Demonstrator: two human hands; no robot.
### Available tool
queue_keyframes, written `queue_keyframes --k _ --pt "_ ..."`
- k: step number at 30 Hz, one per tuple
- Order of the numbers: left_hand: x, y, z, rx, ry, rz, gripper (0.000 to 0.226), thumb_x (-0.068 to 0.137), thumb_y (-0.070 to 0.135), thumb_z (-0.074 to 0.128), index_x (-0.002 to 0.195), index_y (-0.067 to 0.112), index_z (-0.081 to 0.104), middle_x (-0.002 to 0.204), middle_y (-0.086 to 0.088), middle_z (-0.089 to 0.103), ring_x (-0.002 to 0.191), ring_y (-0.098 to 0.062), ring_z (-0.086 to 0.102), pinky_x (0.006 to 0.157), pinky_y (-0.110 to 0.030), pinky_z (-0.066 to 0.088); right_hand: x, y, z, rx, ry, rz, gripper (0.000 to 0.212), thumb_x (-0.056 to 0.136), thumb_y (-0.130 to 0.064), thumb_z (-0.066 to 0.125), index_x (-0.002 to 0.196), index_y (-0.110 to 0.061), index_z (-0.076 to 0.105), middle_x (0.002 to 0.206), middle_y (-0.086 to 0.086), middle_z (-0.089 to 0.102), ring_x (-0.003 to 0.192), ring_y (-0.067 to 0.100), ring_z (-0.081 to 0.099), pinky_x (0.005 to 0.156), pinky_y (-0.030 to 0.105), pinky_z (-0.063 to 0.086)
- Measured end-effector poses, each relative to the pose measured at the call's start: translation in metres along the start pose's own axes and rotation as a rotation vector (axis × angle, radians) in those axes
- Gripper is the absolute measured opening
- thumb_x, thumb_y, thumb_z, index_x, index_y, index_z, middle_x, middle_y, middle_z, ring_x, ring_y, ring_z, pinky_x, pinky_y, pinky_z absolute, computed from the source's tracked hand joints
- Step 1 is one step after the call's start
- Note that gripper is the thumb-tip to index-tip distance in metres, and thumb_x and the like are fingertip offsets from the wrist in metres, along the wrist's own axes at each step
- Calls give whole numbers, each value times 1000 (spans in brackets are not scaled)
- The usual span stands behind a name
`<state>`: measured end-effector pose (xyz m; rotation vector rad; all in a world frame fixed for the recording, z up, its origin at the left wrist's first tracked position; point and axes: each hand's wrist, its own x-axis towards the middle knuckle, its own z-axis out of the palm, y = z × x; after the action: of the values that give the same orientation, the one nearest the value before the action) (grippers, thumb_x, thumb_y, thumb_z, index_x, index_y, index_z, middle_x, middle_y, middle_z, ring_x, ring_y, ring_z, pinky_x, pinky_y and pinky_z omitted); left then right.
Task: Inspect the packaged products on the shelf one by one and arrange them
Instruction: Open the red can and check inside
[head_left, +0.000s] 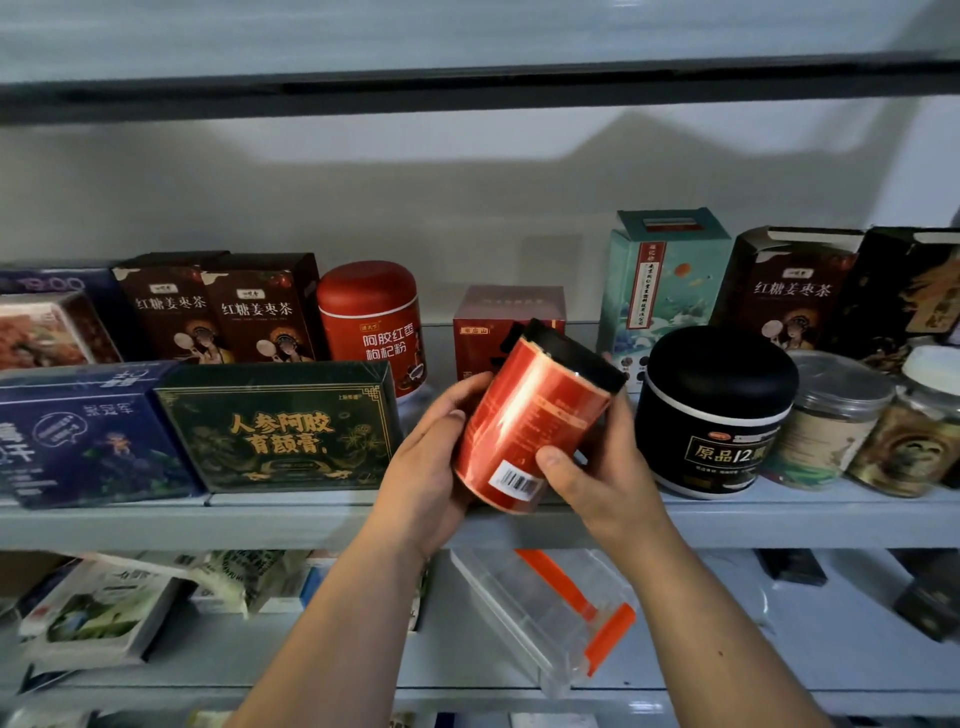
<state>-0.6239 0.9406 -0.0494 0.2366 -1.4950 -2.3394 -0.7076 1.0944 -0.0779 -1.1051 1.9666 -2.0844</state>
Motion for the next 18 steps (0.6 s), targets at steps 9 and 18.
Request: queue_keyframes --k 9,18 --pt "-38 -10 8 -408 -58 -303 60 95 53 45 128 9 67 124 -26 68 108 -40 71 83 -48 59 -31 -26 4 -68 -81 -99 102 67 -28 80 152 -37 25 135 -30 53 130 1 55 95 17 51" --pt "-75 -22 -19 -443 -130 -256 63 69 44 75 123 12 70 112 -22 72 81 -39 73 57 -43 59 -70 -43 7 -112 -257 -69 106 71 -18 88 150 -54 26 147 -26 49 141 5 47 108 23 46"
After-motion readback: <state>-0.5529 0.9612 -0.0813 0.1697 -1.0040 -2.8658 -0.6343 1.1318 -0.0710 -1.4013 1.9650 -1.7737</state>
